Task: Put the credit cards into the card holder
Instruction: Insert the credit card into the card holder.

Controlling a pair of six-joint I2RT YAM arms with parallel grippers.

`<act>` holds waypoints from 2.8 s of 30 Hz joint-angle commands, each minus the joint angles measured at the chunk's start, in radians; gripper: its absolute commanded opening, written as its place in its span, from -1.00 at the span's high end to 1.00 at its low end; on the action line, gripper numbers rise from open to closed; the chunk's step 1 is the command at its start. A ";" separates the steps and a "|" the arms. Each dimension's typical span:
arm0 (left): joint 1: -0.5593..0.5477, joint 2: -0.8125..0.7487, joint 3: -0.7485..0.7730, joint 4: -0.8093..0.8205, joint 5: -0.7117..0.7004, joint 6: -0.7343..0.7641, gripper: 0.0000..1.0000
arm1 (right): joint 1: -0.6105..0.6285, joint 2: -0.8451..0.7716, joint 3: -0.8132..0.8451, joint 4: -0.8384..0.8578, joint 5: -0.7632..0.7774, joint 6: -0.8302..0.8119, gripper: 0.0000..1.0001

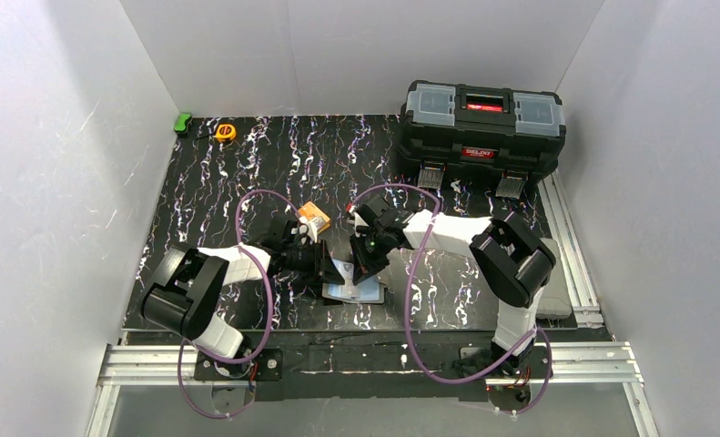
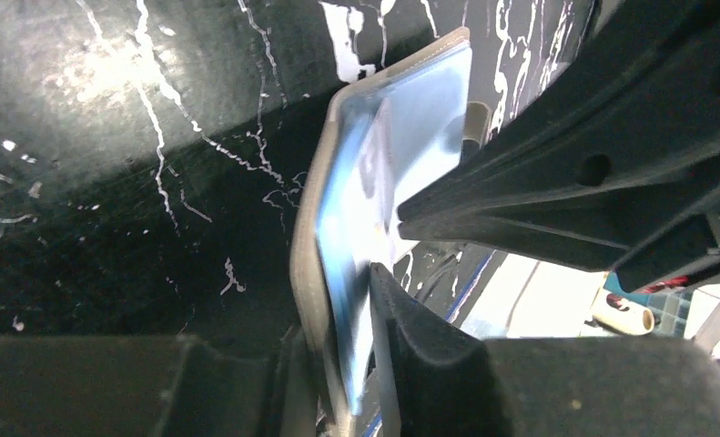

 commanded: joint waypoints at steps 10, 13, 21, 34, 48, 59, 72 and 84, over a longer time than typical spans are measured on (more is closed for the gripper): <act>-0.010 -0.015 0.011 -0.071 -0.044 0.016 0.77 | -0.067 -0.095 -0.131 0.070 -0.025 0.036 0.97; -0.010 -0.014 0.006 -0.076 -0.045 0.017 0.75 | -0.068 -0.073 -0.126 0.080 -0.030 0.039 0.97; -0.010 -0.005 -0.014 -0.061 -0.048 -0.009 0.00 | -0.067 -0.042 -0.104 0.089 -0.042 0.045 0.97; 0.034 -0.076 0.182 -0.412 -0.090 0.221 -0.24 | -0.065 -0.039 -0.092 0.067 -0.018 0.037 0.97; 0.019 -0.179 0.303 -0.632 -0.150 0.879 0.04 | -0.058 -0.045 -0.081 0.047 0.002 0.036 0.97; -0.117 -0.346 0.170 -0.503 -0.128 1.250 0.09 | -0.053 -0.042 -0.048 0.023 0.008 0.041 0.97; -0.140 -0.290 0.075 -0.485 -0.220 1.374 0.20 | -0.030 -0.030 -0.012 -0.028 0.040 0.028 0.97; -0.167 -0.269 0.026 -0.482 -0.213 1.391 0.25 | -0.006 -0.002 0.001 -0.049 0.073 0.021 0.97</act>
